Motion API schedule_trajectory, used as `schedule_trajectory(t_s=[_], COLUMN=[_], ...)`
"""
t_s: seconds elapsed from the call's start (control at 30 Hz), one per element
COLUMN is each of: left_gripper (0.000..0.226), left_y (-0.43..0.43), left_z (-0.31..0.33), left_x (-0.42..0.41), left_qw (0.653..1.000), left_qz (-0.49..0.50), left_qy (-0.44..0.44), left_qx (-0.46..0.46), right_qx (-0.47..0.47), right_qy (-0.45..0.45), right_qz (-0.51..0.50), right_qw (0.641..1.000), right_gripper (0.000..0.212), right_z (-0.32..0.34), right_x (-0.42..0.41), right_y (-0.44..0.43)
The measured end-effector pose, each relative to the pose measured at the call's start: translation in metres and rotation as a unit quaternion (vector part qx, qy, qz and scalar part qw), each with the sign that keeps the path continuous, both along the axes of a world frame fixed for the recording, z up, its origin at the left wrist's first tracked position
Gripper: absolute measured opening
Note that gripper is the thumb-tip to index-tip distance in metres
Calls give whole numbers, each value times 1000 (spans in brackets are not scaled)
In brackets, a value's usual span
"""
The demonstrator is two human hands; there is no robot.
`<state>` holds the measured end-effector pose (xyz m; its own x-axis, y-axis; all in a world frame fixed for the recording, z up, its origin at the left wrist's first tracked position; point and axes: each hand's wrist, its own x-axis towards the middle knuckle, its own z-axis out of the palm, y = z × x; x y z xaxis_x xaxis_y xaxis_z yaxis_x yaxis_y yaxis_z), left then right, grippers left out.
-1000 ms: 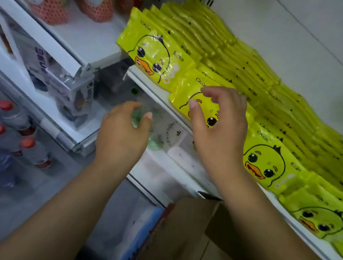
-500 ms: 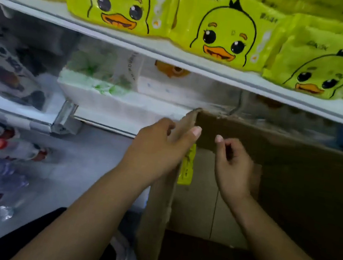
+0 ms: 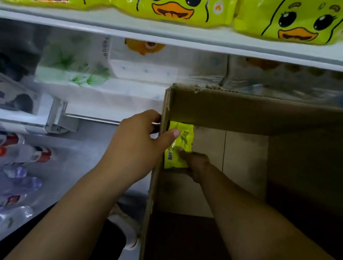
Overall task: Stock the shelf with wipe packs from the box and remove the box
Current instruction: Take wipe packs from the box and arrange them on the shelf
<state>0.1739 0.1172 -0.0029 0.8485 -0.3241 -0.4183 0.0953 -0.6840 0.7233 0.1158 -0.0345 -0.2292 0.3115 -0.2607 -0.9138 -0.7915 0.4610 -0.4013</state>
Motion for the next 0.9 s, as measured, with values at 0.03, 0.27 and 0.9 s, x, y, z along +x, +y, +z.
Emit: schedule_trajectory(t_s=[0.03, 0.27, 0.9], left_gripper=[13, 16, 51], left_y=[0, -1, -24], left_z=[1, -1, 52], left_x=[0, 7, -40], left_qw=[1000, 999, 965], left_qz=[1, -22, -108], left_qy=[5, 2, -219], left_qx=[-1, 39, -96], right_qx=[3, -22, -320], right_qy=[8, -27, -371], right_qz=[-9, -52, 144], right_qw=[1000, 998, 860], right_gripper=[36, 34, 50], right_z=[-8, -8, 261], right_x=[0, -8, -103], right_y=[2, 7, -72])
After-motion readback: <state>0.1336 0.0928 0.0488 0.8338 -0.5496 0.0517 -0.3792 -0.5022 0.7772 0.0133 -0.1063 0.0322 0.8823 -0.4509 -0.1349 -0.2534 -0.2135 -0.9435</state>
